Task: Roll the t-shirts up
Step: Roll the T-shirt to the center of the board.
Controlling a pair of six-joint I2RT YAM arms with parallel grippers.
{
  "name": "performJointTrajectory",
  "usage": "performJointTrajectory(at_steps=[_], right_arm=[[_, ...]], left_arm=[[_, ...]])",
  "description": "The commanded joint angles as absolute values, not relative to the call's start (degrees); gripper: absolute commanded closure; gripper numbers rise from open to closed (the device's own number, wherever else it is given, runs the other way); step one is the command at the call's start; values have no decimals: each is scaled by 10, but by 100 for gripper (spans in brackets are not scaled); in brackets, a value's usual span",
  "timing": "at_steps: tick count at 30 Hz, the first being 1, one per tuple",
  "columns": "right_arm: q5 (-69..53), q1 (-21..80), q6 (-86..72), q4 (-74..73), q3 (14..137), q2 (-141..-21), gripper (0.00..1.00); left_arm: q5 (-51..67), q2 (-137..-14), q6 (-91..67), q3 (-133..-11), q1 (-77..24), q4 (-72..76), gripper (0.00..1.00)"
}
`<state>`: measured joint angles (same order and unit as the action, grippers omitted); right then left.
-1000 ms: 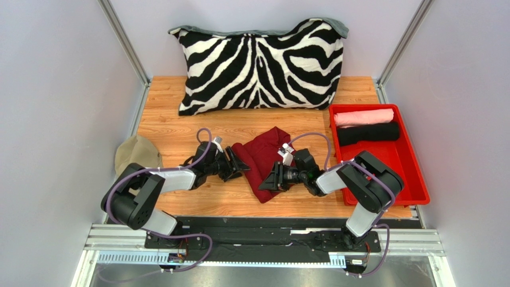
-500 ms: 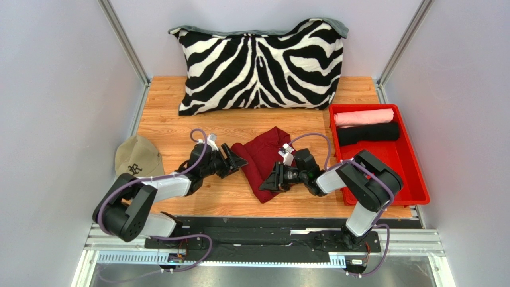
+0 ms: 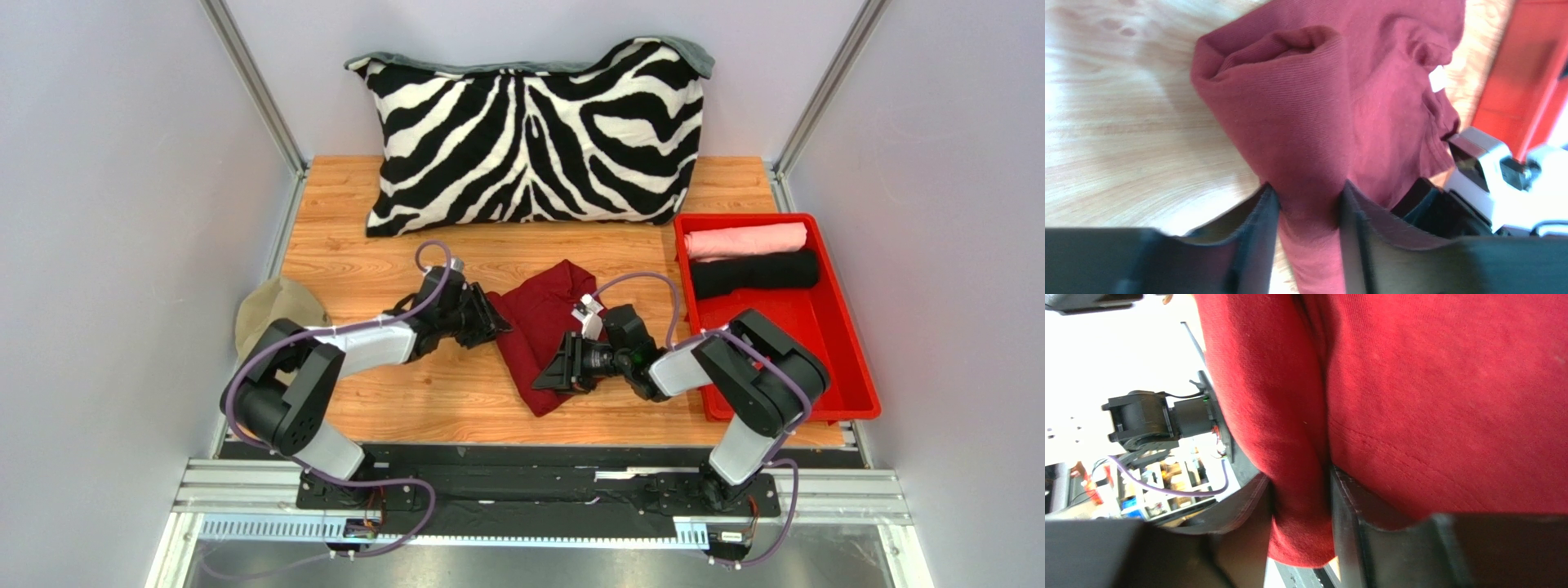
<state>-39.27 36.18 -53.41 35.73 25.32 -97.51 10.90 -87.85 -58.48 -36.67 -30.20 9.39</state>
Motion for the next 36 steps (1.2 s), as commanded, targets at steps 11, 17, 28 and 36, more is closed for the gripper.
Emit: performJointTrajectory(at_steps=[11, 17, 28, 36], right_arm=[[122, 606, -280, -188, 449, -729, 28], [322, 780, -227, -286, 597, -858, 27], [485, 901, -211, -414, 758, -1098, 23], [441, 891, -236, -387, 706, -1098, 38]], left_arm=[[47, -889, -504, -537, -323, -426, 87], [66, -912, -484, -560, -323, -467, 87], [76, -940, -467, -572, -323, -478, 87], [91, -940, -450, -584, -323, -468, 71]])
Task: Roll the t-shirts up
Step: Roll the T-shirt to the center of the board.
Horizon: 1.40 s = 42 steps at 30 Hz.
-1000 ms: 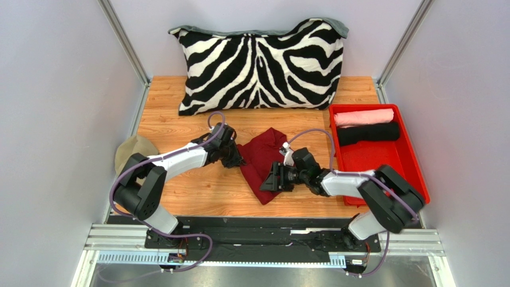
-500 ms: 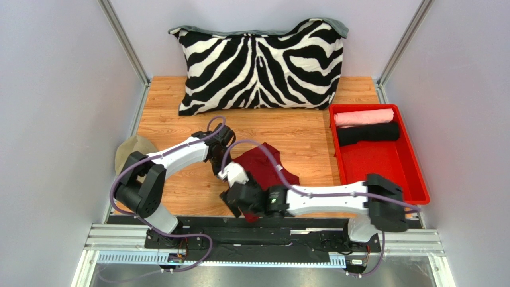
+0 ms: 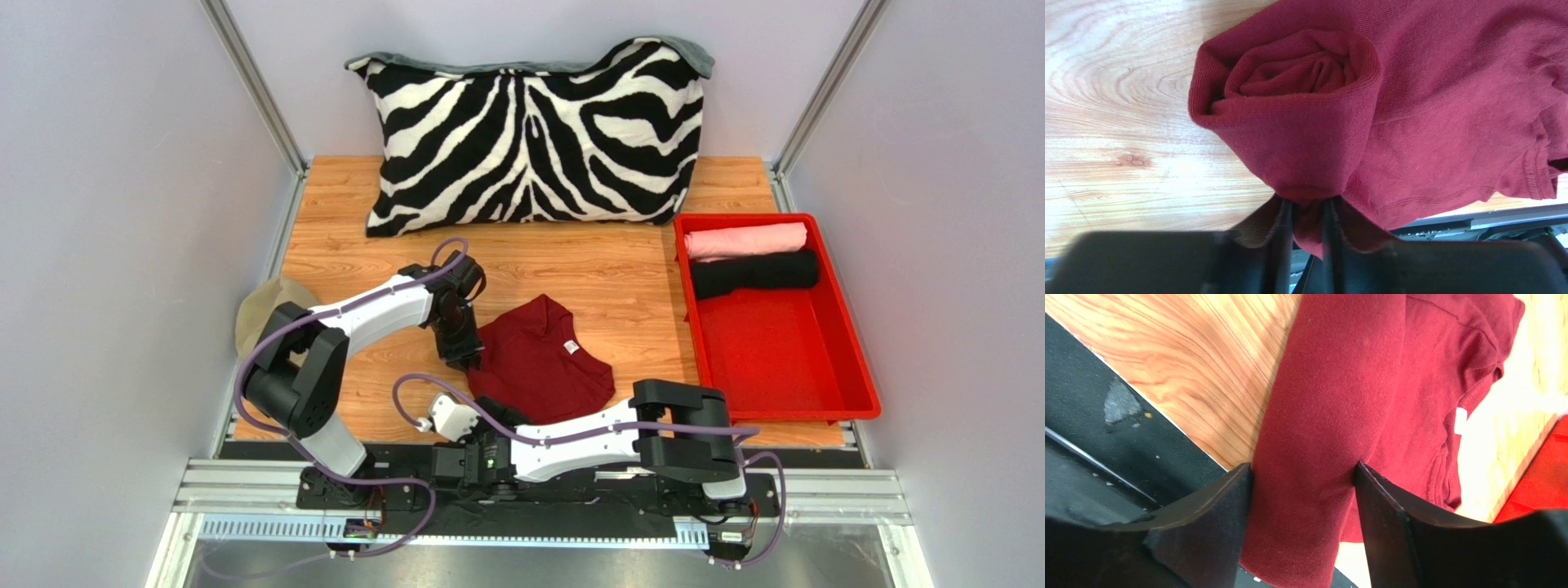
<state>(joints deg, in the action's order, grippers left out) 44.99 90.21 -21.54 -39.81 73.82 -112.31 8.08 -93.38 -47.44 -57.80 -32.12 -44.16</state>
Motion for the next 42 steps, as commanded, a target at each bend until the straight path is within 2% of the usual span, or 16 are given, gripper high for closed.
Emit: performJointTrajectory(at_steps=[1, 2, 5, 6, 8, 9, 13, 17, 20, 24, 27, 30, 37, 42], right_arm=[[426, 886, -236, -353, 692, -1086, 41], [410, 871, -236, -333, 673, -1071, 41], [320, 828, -231, -235, 585, -989, 43], [254, 812, -227, -205, 561, -946, 43], [178, 757, -229, -114, 482, -899, 43], [99, 735, -242, -84, 453, -859, 43], [-91, 618, -294, 71, 350, -808, 44], [-231, 517, -348, 155, 293, -816, 44], [-296, 480, -392, 215, 274, -846, 46], [-353, 447, -454, 301, 258, -899, 46], [-384, 427, -493, 362, 246, -940, 47], [-402, 413, -525, 418, 238, -973, 47], [-403, 408, -533, 419, 236, -989, 48], [-404, 406, -534, 416, 240, -995, 48]], left_arm=[[93, -935, -447, -584, -322, -463, 65], [100, -930, -439, -588, -322, -460, 53], [120, -908, -414, -594, -314, -451, 42], [124, -893, -409, -595, -310, -449, 40], [136, -875, -393, -591, -299, -441, 38], [140, -853, -390, -586, -292, -435, 38], [164, -799, -395, -552, -278, -383, 37], [207, -757, -443, -472, -277, -292, 37], [221, -733, -505, -398, -278, -190, 35], [212, -710, -584, -306, -289, 18, 29], [176, -714, -614, -265, -304, 105, 27], [147, -727, -628, -255, -310, 132, 27], [109, -728, -644, -225, -317, 217, 27], [94, -756, -631, -246, -323, 191, 28]])
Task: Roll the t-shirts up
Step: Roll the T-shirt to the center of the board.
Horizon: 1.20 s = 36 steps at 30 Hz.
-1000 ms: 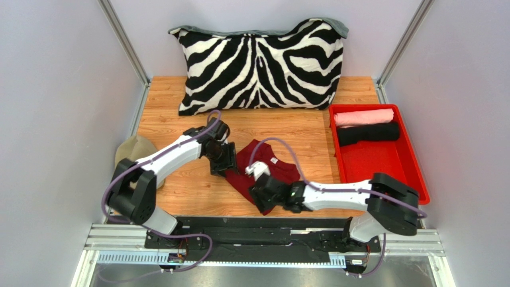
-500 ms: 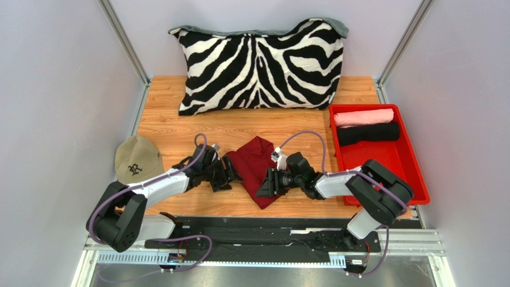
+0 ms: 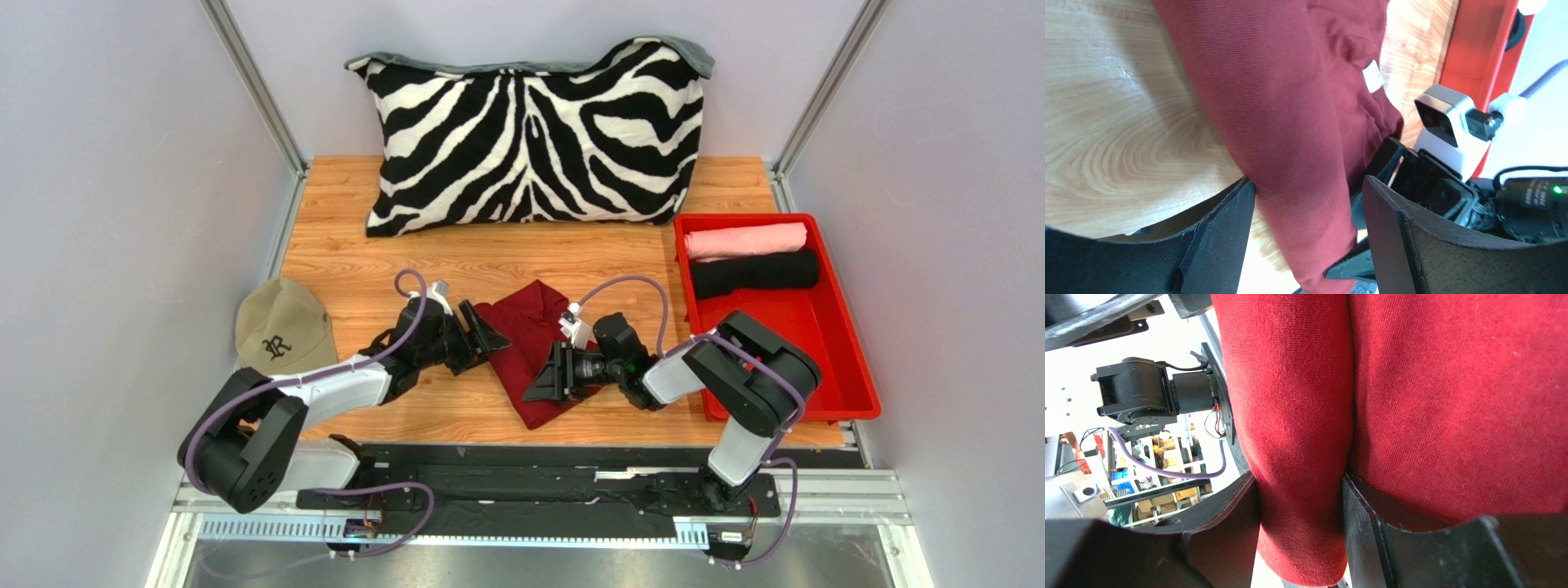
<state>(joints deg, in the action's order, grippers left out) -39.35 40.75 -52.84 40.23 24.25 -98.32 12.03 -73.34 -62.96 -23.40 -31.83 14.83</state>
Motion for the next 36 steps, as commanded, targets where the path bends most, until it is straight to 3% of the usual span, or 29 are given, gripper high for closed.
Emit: performJointTrajectory(at_steps=[1, 5, 9, 12, 18, 19, 21, 28, 34, 36], right_arm=[[-404, 407, -534, 416, 240, -998, 48], [-398, 407, -528, 399, 243, -993, 48], [-381, 410, -497, 336, 255, -964, 46], [-317, 436, -417, 188, 292, -898, 39], [-43, 560, -279, -102, 402, -777, 23], [23, 577, -268, -121, 431, -773, 9], [72, 630, -249, -168, 464, -775, 4], [282, 781, -227, -271, 610, -904, 5], [349, 849, -239, -315, 683, -976, 14], [357, 859, -249, -333, 705, -1004, 23]], left_arm=[[94, -771, -630, -250, -322, 189, 28], [92, -798, -635, -280, -323, 131, 41], [73, -805, -617, -362, -325, -52, 70], [69, -802, -594, -408, -325, -183, 77], [77, -799, -578, -441, -326, -336, 78], [76, -800, -577, -446, -327, -351, 78], [69, -801, -580, -459, -330, -389, 78], [53, -834, -606, -507, -355, -487, 78], [46, -842, -613, -523, -366, -505, 78], [45, -844, -613, -525, -367, -507, 78]])
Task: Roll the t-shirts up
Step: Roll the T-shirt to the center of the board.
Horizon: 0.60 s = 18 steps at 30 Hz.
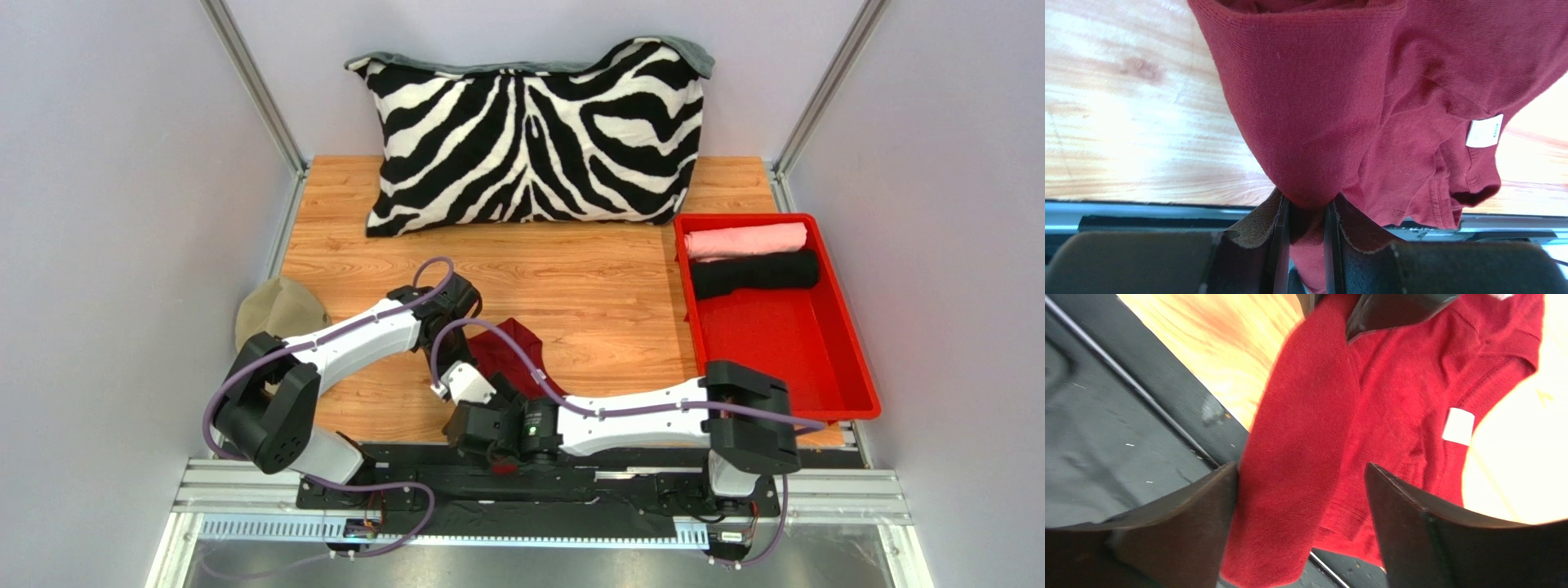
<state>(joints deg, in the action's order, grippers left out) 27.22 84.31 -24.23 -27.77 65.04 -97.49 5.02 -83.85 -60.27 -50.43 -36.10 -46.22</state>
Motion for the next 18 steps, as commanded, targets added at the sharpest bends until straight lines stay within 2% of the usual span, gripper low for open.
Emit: performJointTrajectory(at_steps=[1, 6, 8, 12, 14, 15, 16, 18], right_arm=[[362, 862, -251, -337, 710, -1012, 26], [356, 868, -275, -352, 719, -1038, 53], [338, 867, -286, -337, 702, -1033, 58], [282, 853, -303, -299, 659, -991, 60], [266, 846, -308, -276, 634, -972, 52], [262, 844, -310, -271, 628, -961, 45], [262, 842, -314, -269, 614, -939, 29], [249, 822, -330, -264, 596, -911, 19]], left_arm=[[45, -845, -613, -526, -367, -507, 78], [39, -850, -613, -530, -371, -510, 78], [38, -851, -612, -532, -371, -510, 78], [44, -850, -606, -536, -370, -498, 78], [44, -851, -601, -541, -370, -496, 78], [45, -852, -600, -541, -370, -494, 78], [44, -853, -597, -541, -370, -494, 78], [47, -853, -594, -540, -371, -490, 78]])
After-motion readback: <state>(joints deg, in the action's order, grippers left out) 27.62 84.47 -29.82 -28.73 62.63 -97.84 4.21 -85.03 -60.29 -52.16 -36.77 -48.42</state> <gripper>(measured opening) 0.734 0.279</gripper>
